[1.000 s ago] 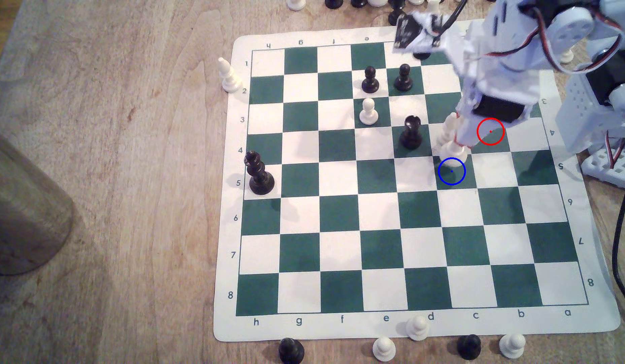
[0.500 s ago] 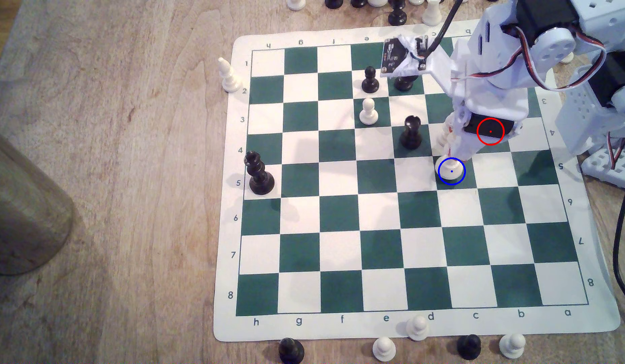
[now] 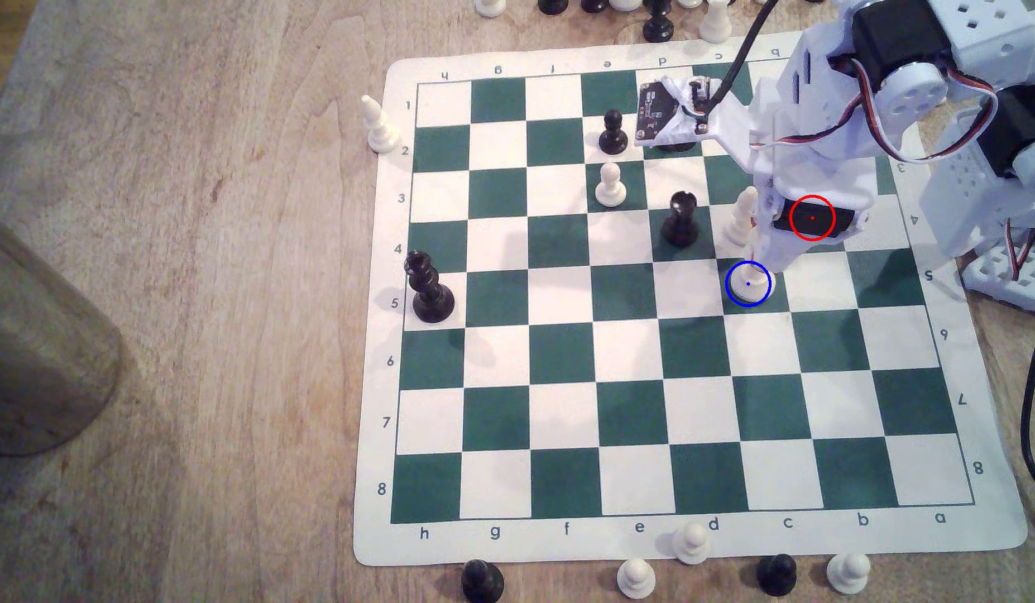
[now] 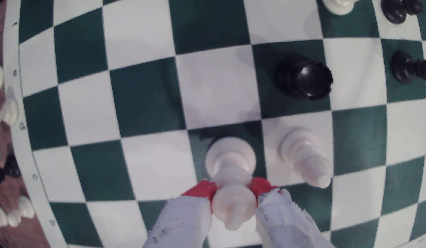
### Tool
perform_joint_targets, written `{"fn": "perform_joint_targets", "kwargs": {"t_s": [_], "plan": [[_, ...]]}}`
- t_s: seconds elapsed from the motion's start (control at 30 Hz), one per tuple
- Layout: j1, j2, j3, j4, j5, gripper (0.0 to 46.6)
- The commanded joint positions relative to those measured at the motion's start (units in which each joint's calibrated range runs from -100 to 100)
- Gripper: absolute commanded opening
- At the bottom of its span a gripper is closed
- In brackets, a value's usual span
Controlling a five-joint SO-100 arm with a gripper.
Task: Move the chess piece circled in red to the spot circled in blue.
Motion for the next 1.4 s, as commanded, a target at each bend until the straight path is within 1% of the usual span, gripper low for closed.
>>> {"fn": "perform_joint_targets", "kwargs": {"t_s": [0.0,0.1,0.13,0.2,0.37,0.53,0.7,0.8,1.0,1.13,1.17,1.2,1.27,1.3,1.37], "plan": [[1.0,-1.4,-0.7,-0.5,0.2,6.1],[1.2,-2.0,-0.6,-0.1,0.2,12.7],[1.2,-2.9,-0.1,0.1,0.3,16.8],[1.2,-3.4,0.0,0.2,0.3,18.3],[1.1,-5.1,-0.1,1.0,0.1,18.2],[0.2,-10.4,-1.3,4.7,-0.2,18.5],[0.1,-20.4,-0.5,11.7,-0.3,20.3],[0.3,-25.7,-0.6,16.4,-0.1,20.5],[3.2,-39.0,4.0,23.8,0.8,20.8],[6.3,-43.2,4.7,25.0,1.9,20.9],[7.7,-44.5,4.6,24.6,2.2,17.3],[8.2,-45.7,4.9,24.3,2.3,14.9],[8.4,-47.3,5.5,23.7,2.3,11.7],[9.0,-49.0,6.3,21.9,2.1,4.4],[10.5,-52.6,8.0,18.6,2.2,1.5]]}}
